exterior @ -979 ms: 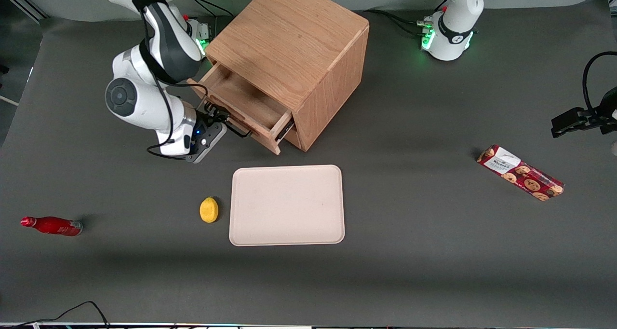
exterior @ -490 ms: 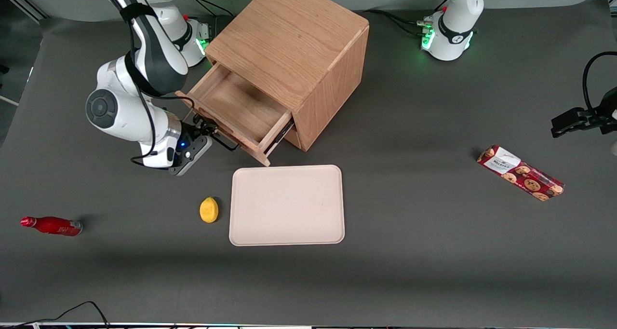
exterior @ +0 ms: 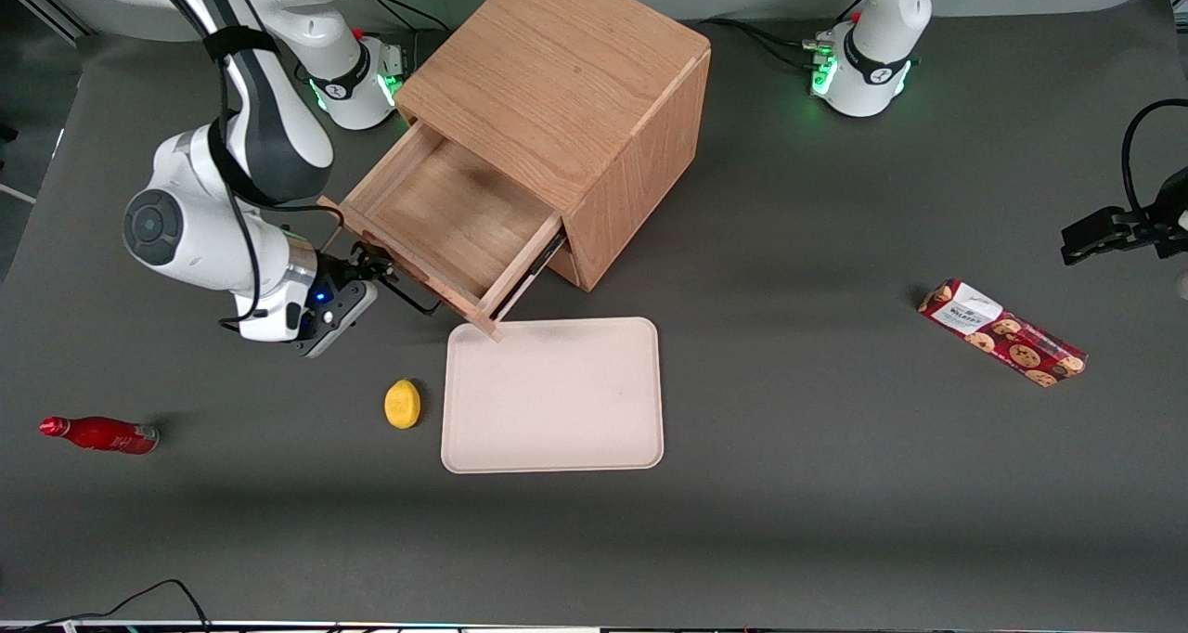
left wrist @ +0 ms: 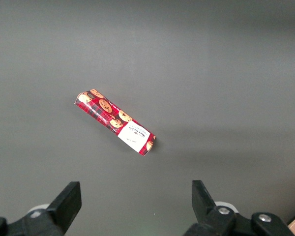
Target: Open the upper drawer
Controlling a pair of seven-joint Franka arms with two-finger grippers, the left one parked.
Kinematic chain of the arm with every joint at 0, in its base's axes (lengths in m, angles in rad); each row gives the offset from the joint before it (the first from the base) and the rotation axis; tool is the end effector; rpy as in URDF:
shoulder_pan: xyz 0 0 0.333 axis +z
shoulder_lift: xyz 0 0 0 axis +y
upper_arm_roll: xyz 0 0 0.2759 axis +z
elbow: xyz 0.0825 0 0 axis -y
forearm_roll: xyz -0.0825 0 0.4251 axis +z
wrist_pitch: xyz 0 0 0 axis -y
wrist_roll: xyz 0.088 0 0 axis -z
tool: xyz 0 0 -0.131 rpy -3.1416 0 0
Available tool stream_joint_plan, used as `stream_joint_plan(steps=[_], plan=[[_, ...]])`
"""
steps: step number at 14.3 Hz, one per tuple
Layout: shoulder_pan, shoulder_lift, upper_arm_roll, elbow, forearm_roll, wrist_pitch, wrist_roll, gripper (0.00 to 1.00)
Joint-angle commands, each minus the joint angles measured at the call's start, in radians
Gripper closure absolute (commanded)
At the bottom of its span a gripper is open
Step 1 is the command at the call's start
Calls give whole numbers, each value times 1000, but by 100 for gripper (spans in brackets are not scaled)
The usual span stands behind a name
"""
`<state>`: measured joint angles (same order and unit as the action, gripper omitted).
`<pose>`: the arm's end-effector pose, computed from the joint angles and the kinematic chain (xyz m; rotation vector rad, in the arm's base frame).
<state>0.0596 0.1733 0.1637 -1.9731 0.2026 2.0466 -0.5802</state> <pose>0.5875 0.1488 0.2924 -2.7451 -1.0028 0.0890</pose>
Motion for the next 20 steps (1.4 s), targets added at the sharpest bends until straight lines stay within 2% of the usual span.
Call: stream_joint_plan(steps=[1, 7, 20], plan=[[-1, 18, -30, 28, -14, 0, -50, 0], [-11, 31, -62, 48, -14, -2, -76, 0], [-29, 46, -69, 76, -14, -5, -82, 0]])
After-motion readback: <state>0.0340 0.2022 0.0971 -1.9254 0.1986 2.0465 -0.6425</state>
